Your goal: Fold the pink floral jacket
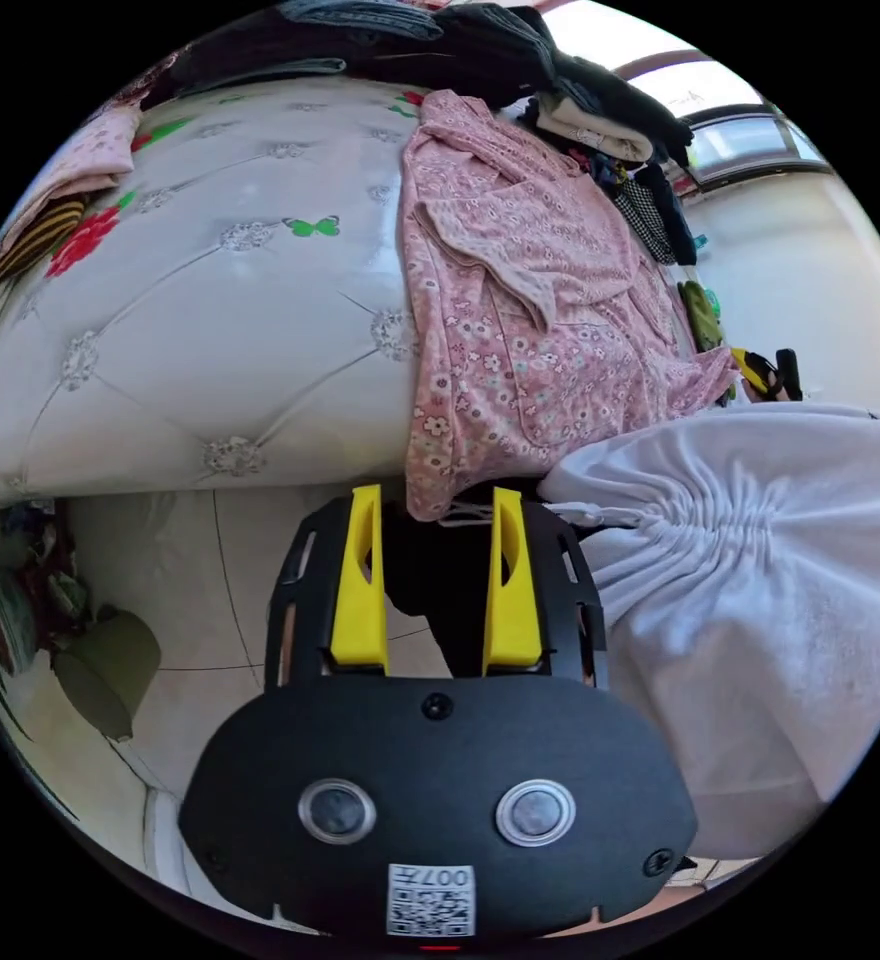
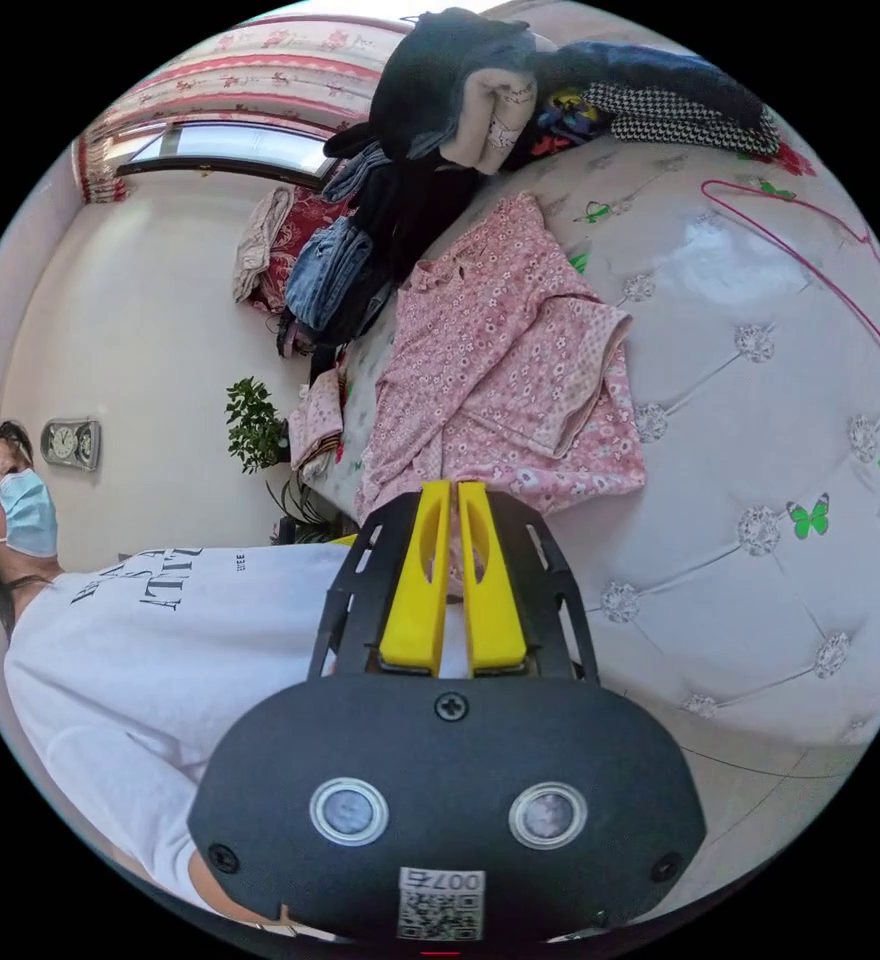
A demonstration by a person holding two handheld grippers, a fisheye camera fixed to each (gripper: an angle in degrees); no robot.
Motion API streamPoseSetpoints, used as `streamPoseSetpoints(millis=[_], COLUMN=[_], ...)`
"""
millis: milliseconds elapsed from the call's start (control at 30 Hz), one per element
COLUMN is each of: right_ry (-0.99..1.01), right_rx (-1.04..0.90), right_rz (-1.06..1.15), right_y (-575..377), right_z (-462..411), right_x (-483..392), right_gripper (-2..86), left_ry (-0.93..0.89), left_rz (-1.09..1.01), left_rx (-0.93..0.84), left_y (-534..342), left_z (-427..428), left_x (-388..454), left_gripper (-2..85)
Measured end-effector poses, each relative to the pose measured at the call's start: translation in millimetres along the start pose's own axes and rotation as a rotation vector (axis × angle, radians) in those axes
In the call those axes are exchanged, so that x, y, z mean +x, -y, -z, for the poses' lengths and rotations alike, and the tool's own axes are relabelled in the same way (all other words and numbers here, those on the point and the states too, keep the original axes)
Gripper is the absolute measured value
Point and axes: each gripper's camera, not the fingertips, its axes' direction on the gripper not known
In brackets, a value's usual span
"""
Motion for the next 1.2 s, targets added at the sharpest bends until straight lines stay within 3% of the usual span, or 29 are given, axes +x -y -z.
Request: streamPoseSetpoints(millis=[167, 233, 400, 533, 700, 833, 1033, 1200], right_ry=[0.019, 0.025, 0.114, 0.191, 0.024, -0.162, -0.046, 0.128], right_rx=[0.017, 0.027, 0.076, 0.222, 0.435, 0.375, 0.415, 0.517], right_rz=[-0.017, -0.020, -0.053, 0.021, 0.016, -0.095, -0.306, -0.545], right_y=[-12, -15, 4, 69, 175, 207, 113, 33], right_z=[-4, 1, 20, 52, 62, 20, -20, -39], right_x=[-2, -3, 5, -11, -33, -11, 66, 108], right_gripper=[-0.2, -0.2, -0.2, 0.1, 1.8, 4.1, 7.0, 8.8], left_ry=[-0.118, -0.256, -0.523, -0.679, -0.587, -0.415, -0.251, -0.259], left_rz=[-0.135, -0.219, -0.259, -0.205, 0.119, 0.254, 0.299, 0.394], left_rx=[-0.142, -0.167, -0.028, 0.250, 0.532, 0.611, 0.433, 0.414], left_y=[42, 57, 119, 206, 309, 334, 288, 236], left_z=[-16, -4, 69, 136, 156, 139, 82, 58], left_x=[10, 12, -17, -48, -62, -49, -54, -55], left_gripper=[0.7, -0.3, -0.8, -0.5, 7.1, 10.7, 9.4, 10.0])
